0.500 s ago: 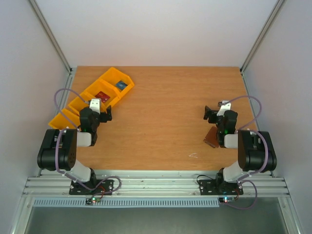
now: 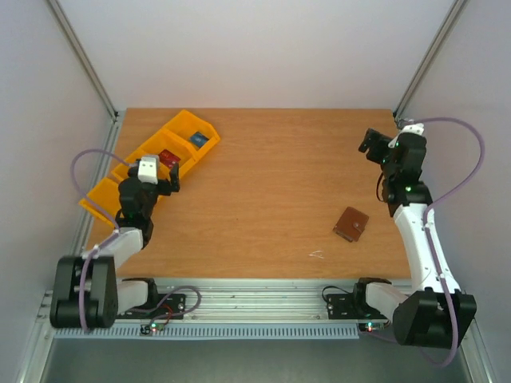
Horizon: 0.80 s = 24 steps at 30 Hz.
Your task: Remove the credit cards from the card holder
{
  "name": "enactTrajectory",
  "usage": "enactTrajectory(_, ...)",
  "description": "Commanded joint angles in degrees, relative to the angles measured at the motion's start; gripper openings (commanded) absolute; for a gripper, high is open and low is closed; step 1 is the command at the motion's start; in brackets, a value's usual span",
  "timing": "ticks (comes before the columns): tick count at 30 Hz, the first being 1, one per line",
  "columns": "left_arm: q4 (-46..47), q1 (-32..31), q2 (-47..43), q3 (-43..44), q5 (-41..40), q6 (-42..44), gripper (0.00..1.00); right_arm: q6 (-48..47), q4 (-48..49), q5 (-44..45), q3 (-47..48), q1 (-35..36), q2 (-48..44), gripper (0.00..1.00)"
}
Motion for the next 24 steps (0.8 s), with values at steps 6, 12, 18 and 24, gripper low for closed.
enactTrajectory(6, -29.64, 0.13, -18.0, 16.85, 7.12, -6.16, 0.99, 17.88, -57.41, 9.71, 15.92, 0.01, 7.06, 0.98)
enactTrajectory(12, -36.57, 0.09, -17.84, 22.98, 10.62, -19.69, 0.99, 23.96, -62.15, 7.35, 6.19, 3.65, 7.45, 0.99)
enactTrajectory(18, -37.53, -0.04, -15.27, 24.71, 12.39, -26.42, 1.0, 27.55, -59.1, 4.19, 0.44, 8.25, 13.43, 0.98)
enactTrajectory(24, -37.4, -0.81, -15.23, 23.96, 12.4, -25.32, 0.99, 28.57, -53.95, 1.73, 0.22, 10.48, 21.7, 0.99)
